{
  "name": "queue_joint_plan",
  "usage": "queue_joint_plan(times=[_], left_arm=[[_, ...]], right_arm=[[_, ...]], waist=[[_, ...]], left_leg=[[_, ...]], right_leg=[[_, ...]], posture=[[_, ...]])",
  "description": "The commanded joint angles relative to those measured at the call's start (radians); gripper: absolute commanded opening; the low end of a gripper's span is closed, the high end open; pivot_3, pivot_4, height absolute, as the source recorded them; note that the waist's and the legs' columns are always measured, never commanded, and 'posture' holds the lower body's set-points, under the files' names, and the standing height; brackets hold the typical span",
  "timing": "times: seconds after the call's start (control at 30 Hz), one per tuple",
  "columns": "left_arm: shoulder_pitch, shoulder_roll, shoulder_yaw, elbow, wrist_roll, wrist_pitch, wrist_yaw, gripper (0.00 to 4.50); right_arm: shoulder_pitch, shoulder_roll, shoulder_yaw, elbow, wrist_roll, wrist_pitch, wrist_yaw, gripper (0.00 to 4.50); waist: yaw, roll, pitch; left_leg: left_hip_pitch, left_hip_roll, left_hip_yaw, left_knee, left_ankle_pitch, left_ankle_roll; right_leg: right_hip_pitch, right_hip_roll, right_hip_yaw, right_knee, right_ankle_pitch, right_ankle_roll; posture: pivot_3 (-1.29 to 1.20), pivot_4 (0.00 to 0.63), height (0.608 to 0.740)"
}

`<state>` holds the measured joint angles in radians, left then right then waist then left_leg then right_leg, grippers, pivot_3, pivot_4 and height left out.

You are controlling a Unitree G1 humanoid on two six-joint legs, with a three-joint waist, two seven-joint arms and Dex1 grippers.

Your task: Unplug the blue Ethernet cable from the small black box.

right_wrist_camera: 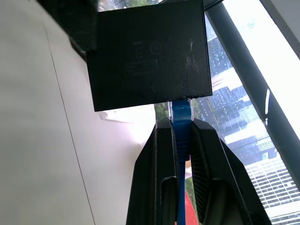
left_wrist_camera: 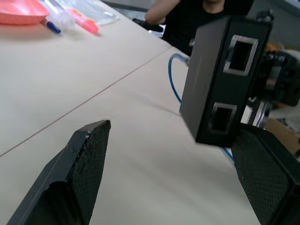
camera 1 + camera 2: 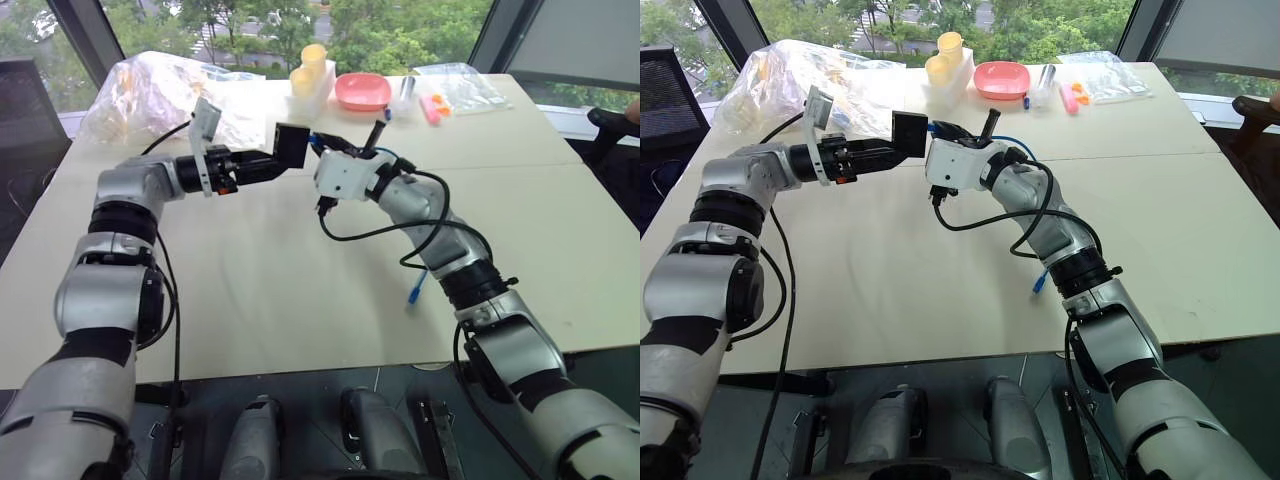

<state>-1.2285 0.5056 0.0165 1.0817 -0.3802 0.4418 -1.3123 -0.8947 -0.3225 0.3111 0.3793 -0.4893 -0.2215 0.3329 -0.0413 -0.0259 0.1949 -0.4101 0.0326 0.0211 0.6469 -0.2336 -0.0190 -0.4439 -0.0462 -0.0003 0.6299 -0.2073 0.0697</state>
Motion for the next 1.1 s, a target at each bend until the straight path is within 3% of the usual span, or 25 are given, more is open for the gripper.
queue_joint_plan(times=[0.03,0.23,0.33,0.37,0.47,0.57,0.63,0.67,0.7,0.77,0.83,0.97,1.1], left_arm=[[-0.04,-0.003,0.032,-0.006,0.011,-0.02,-0.022,4.07],[-0.046,-0.01,0.05,0.004,0.03,-0.037,-0.016,4.07],[-0.039,-0.017,0.06,0.004,0.033,-0.044,-0.024,3.25],[-0.038,-0.018,0.063,0.003,0.035,-0.043,-0.027,2.77],[-0.034,-0.021,0.067,-0.002,0.038,-0.037,-0.036,2.11],[-0.033,-0.024,0.073,-0.004,0.043,-0.035,-0.039,1.04],[-0.029,-0.027,0.071,-0.004,0.05,-0.038,-0.04,0.55],[-0.027,-0.028,0.07,-0.003,0.054,-0.038,-0.037,0.53],[-0.024,-0.03,0.066,0.0,0.062,-0.043,-0.025,0.53],[-0.022,-0.033,0.069,0.009,0.072,-0.054,0.009,0.53],[-0.019,-0.035,0.076,0.01,0.078,-0.069,0.026,0.53],[-0.02,-0.031,0.123,0.017,0.038,-0.026,0.019,0.53],[-0.017,-0.028,0.18,-0.053,-0.066,0.195,-0.12,0.53]], right_arm=[[-0.002,0.006,0.008,-0.056,-0.007,0.005,0.001,0.03],[0.002,0.005,0.026,-0.056,-0.015,0.009,0.004,0.03],[0.004,0.007,0.03,-0.062,-0.017,0.011,0.005,0.0],[0.004,0.008,0.032,-0.064,-0.018,0.013,0.006,0.0],[0.007,0.009,0.038,-0.072,-0.021,0.016,0.008,0.0],[0.011,0.009,0.045,-0.081,-0.024,0.019,0.014,0.0],[0.013,0.011,0.047,-0.09,-0.022,0.026,0.021,0.0],[0.016,0.013,0.046,-0.096,-0.012,0.031,0.033,0.0],[0.021,0.015,0.037,-0.107,0.011,0.041,0.051,0.71],[0.034,0.013,0.023,-0.132,0.047,0.061,0.091,1.29],[0.079,-0.015,0.002,-0.179,0.076,0.074,0.125,2.27],[0.23,0.044,-0.143,-0.313,0.358,0.315,0.225,4.46],[0.333,0.244,-0.385,-0.517,0.954,0.823,0.254,4.46]], waist=[[-0.001,0.0,0.0],[-0.003,0.0,0.0],[-0.002,0.0,0.0],[-0.002,0.0,0.0],[-0.002,0.0,0.0],[-0.001,0.0,0.0],[-0.001,0.0,0.0],[-0.001,0.0,0.0],[-0.001,0.0,0.0],[-0.003,0.0,0.0],[-0.002,0.0,0.0],[0.005,0.0,0.0],[-0.001,0.0,0.0]], left_leg=[[0.0,0.0,0.0,0.0,0.0,0.0],[0.0,0.0,-0.001,0.0,0.0,0.0],[0.0,0.0,0.0,0.0,0.0,0.0],[0.0,0.0,0.0,0.0,0.0,0.0],[0.0,0.0,0.0,0.0,0.0,0.0],[0.0,0.0,0.0,0.0,0.0,0.0],[0.0,0.0,0.0,0.0,0.0,0.0],[0.0,0.0,0.0,0.0,0.0,0.0],[0.0,0.0,0.0,0.0,0.0,0.0],[0.0,0.0,-0.001,0.0,0.0,0.0],[0.0,0.0,-0.001,0.0,0.0,0.0],[0.0,0.0,-0.001,0.0,0.0,0.0],[0.0,0.0,-0.001,0.001,0.0,0.0]], right_leg=[[0.0,0.0,0.0,0.0,0.0,0.0],[0.0,0.001,0.0,0.001,0.0,0.0],[0.0,0.0,0.0,0.001,0.0,0.0],[0.0,0.0,0.0,0.0,0.0,0.0],[0.0,0.0,0.0,0.0,0.0,0.0],[0.0,0.0,0.0,0.0,0.0,0.0],[0.0,0.0,0.0,0.0,0.0,0.0],[0.0,0.0,0.0,0.0,0.0,0.0],[0.0,0.0,0.0,0.0,0.0,0.0],[0.0,0.0,0.0,0.001,0.0,0.0],[0.0,0.0,0.0,0.001,0.0,0.0],[0.0,0.0,0.0,0.0,0.0,0.001],[0.001,0.0,0.0,0.001,0.0,0.001]], posture=[[0.0,0.15,0.74],[0.0,0.15,0.74],[0.0,0.15,0.74],[0.0,0.15,0.74],[0.0,0.15,0.74],[0.0,0.15,0.74],[0.0,0.15,0.74],[0.0,0.15,0.74],[0.0,0.15,0.74],[0.0,0.15,0.74],[0.0,0.15,0.74],[0.0,0.15,0.74],[0.0,0.15,0.74]])
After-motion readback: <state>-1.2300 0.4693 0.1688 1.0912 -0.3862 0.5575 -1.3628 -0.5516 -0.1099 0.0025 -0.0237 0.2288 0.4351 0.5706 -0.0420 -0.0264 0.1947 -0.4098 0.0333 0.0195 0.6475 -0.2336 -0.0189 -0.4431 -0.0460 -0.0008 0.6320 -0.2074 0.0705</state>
